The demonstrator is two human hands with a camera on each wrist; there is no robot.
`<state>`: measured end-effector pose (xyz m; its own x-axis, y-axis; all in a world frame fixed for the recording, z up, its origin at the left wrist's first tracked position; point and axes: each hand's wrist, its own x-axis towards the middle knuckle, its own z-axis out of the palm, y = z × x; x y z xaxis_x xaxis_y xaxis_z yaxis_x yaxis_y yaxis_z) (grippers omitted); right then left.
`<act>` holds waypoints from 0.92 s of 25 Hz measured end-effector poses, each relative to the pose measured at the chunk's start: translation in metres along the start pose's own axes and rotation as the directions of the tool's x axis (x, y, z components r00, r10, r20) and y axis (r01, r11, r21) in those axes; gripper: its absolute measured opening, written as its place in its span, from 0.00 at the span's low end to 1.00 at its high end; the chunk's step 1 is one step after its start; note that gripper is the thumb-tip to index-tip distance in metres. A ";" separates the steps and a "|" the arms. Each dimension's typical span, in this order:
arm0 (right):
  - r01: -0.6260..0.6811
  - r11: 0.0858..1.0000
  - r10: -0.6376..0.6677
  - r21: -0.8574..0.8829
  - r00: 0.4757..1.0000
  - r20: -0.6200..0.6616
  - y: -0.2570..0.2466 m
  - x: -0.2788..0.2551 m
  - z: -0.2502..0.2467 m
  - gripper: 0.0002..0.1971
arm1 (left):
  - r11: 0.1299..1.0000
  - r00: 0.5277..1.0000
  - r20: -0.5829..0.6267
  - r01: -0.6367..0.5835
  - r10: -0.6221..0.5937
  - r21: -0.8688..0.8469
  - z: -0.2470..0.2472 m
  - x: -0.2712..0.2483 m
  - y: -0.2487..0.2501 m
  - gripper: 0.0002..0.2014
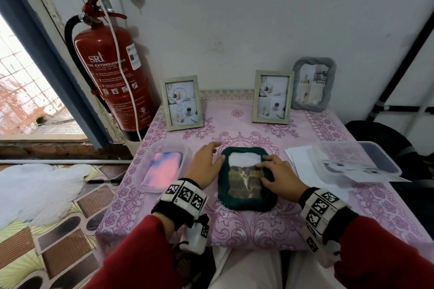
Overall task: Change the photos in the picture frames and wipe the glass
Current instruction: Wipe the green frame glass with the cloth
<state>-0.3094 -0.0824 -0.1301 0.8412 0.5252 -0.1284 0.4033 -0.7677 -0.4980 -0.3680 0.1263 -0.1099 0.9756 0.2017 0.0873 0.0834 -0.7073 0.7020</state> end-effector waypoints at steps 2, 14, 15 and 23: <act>0.003 1.000 -0.003 0.010 1.000 0.006 0.000 -0.001 0.000 0.22 | 0.995 0.992 0.086 0.097 -0.095 -0.020 0.012 0.000 0.001 0.24; -0.086 0.986 0.086 0.145 0.996 0.000 -0.001 -0.007 -0.006 0.29 | 0.900 0.930 0.156 0.362 -0.332 -0.243 0.033 0.000 -0.015 0.43; -0.085 0.985 0.086 0.153 0.996 0.002 0.000 -0.007 -0.006 0.29 | 0.891 0.927 0.166 0.370 -0.336 -0.262 0.033 0.000 -0.016 0.42; -0.090 0.961 0.101 0.260 0.995 -0.028 0.005 -0.005 -0.005 0.30 | 0.708 0.924 0.236 0.383 -0.302 -0.593 0.034 -0.004 -0.013 0.36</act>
<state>-0.3101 -0.0912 -0.1278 0.8874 0.4347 -0.1535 0.2183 -0.6896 -0.6905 -0.3664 0.1115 -0.1434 0.9239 0.2402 -0.2979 0.3120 -0.0222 0.9498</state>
